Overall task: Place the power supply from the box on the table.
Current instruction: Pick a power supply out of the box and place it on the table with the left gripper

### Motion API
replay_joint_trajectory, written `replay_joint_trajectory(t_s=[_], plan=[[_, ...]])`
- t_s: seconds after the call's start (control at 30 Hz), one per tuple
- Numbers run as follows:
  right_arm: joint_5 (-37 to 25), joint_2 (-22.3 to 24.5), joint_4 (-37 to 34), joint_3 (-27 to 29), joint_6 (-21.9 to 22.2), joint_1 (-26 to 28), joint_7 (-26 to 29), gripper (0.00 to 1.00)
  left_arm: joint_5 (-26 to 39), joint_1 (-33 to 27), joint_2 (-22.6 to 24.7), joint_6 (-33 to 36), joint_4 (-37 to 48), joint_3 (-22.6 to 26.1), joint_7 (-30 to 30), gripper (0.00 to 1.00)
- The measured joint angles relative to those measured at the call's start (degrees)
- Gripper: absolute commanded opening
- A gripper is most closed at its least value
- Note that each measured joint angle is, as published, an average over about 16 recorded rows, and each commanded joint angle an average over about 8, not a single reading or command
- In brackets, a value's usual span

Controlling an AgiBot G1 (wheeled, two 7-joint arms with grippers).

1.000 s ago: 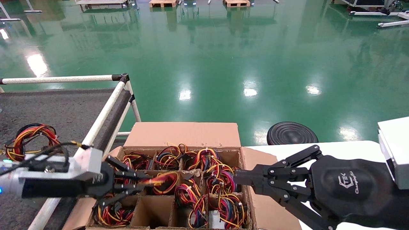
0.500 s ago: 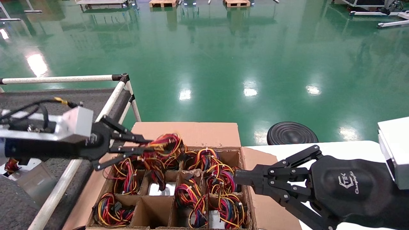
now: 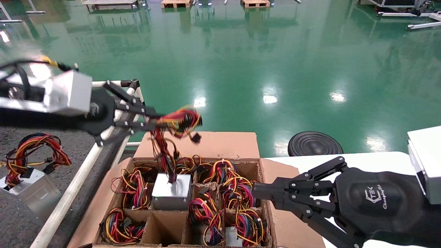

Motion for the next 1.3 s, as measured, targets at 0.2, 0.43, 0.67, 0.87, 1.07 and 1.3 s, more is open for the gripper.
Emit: replay_joint_trajectory(t_s=[0.2, 0.43, 0.67, 0.87, 1.07, 1.3], plan=[[0.0, 0.0, 0.0, 0.0, 0.0, 0.0, 0.0, 0.00, 3.4, -3.9, -0.1, -0.2, -2.5, -1.6, -1.7, 0.00], [0.0, 0.0, 0.0, 0.0, 0.0, 0.0, 0.0, 0.00, 8.0, -8.2, -0.4, -0.5, -4.8, -2.6, -3.9, 0.00], [0.0, 0.0, 0.0, 0.0, 0.0, 0.0, 0.0, 0.00, 12.7, -12.1, -0.9, -0.7, -5.5, -2.5, -5.5, 0.00], [0.0, 0.0, 0.0, 0.0, 0.0, 0.0, 0.0, 0.00, 16.2, -15.0, -1.1, -1.0, -3.9, -1.4, -5.7, 0.00], [0.0, 0.0, 0.0, 0.0, 0.0, 0.0, 0.0, 0.00, 19.3, -17.6, -1.0, -1.3, -0.4, 0.4, -5.1, 0.00], [0.0, 0.0, 0.0, 0.0, 0.0, 0.0, 0.0, 0.00, 22.5, -20.3, -0.4, -1.5, 4.9, 2.5, -3.7, 0.00]])
